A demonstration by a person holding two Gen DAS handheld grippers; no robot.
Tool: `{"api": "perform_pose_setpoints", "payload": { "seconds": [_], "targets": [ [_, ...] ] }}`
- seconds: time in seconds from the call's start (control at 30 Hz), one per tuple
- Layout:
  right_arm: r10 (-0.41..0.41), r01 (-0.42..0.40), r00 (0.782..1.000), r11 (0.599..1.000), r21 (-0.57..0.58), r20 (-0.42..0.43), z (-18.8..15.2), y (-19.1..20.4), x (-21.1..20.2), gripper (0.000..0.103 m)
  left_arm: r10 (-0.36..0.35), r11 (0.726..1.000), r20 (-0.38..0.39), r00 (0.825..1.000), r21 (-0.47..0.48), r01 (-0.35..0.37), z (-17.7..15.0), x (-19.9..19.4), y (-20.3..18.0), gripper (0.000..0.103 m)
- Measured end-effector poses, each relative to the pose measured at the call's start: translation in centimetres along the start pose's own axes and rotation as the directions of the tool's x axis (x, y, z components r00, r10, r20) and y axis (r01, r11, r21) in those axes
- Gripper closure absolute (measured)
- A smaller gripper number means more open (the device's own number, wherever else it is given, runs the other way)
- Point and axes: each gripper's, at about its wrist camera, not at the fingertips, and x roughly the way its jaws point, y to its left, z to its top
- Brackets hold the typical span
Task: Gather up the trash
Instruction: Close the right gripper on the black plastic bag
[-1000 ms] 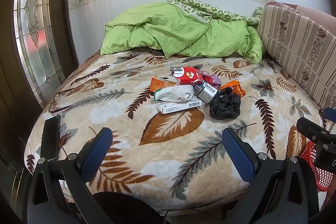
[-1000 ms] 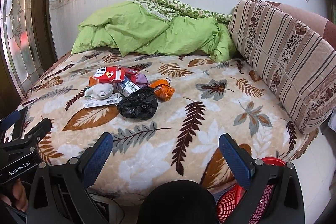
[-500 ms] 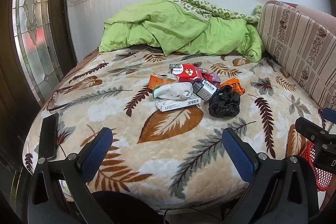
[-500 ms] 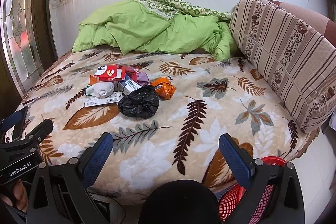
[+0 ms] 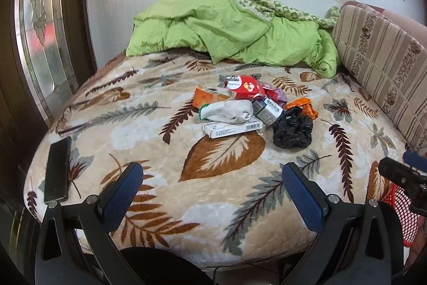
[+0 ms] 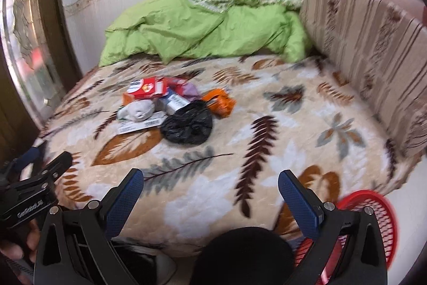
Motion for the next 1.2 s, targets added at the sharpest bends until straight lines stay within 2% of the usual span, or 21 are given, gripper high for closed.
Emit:
{"api": "perform_pose_setpoints", "payload": {
  "seconds": [0.1, 0.23, 0.37, 0.6, 0.67, 0.73, 0.8, 0.87, 0.9, 0.97, 1.1, 1.2],
  "targets": [
    [0.112, -0.109, 0.992, 0.992, 0.062, -0.051, 0.5, -0.6, 1.7, 0.001, 0.003, 1.0, -0.023, 1.0, -0.026, -0.003, -0.1, 0.5, 0.9, 0.0],
    [0.217, -0.198, 0.969, 0.968, 0.154, -0.115, 1.3, -1.1, 5.2, 0.001, 0.007, 0.998, -0.041, 0.999, -0.059, -0.009, 0.1, 0.7, 2.1, 0.0],
    [0.26, -0.216, 0.947, 0.95, 0.225, -0.188, 3.0, -1.0, 9.8, 0.001, 0.004, 0.997, -0.054, 0.999, -0.074, -0.008, 0.9, 1.3, 3.0, 0.0],
    [0.181, -0.119, 0.956, 0.958, 0.26, -0.23, 6.2, 0.6, 17.1, 0.001, -0.011, 0.996, -0.079, 0.997, -0.092, 0.004, 2.7, 3.3, 4.5, 0.0],
    [0.123, -0.057, 0.959, 0.965, 0.256, -0.253, 6.7, 1.0, 19.0, 0.001, -0.013, 0.995, -0.085, 0.996, -0.095, 0.005, 2.9, 3.7, 4.8, 0.0],
    [0.079, -0.006, 0.953, 0.97, 0.244, -0.291, 6.9, 1.1, 20.8, 0.001, -0.013, 0.995, -0.09, 0.996, -0.099, 0.004, 3.0, 4.1, 5.1, 0.0],
    [0.096, -0.008, 0.949, 0.96, 0.281, -0.302, 6.5, 0.3, 21.6, 0.009, -0.012, 0.995, -0.094, 0.996, -0.096, 0.003, 3.1, 4.5, 5.2, 0.0],
    [0.113, -0.025, 0.946, 0.96, 0.278, -0.304, 6.2, 0.1, 21.7, 0.033, -0.014, 0.995, -0.099, 0.995, -0.095, 0.004, 3.2, 5.0, 5.3, 0.0],
    [0.119, -0.037, 0.949, 0.962, 0.272, -0.292, 6.0, 0.0, 21.5, 0.037, -0.018, 0.995, -0.104, 0.994, -0.095, 0.008, 3.3, 5.3, 5.2, 0.0],
    [0.131, -0.062, 0.957, 0.964, 0.259, -0.258, 5.8, 0.0, 20.4, 0.065, -0.042, 0.994, -0.115, 0.993, -0.1, 0.031, 3.6, 5.9, 5.0, 0.0],
    [0.15, -0.103, 0.971, 0.966, 0.236, -0.188, 5.2, -0.2, 18.2, 0.087, -0.102, 0.989, -0.136, 0.985, -0.119, 0.086, 5.0, 7.7, 4.2, 0.0],
    [0.151, -0.121, 0.981, 0.968, 0.221, -0.124, 4.8, -0.5, 16.4, 0.093, -0.16, 0.979, -0.149, 0.976, -0.153, 0.137, 6.7, 9.2, 3.8, 0.0]
  ]
}}
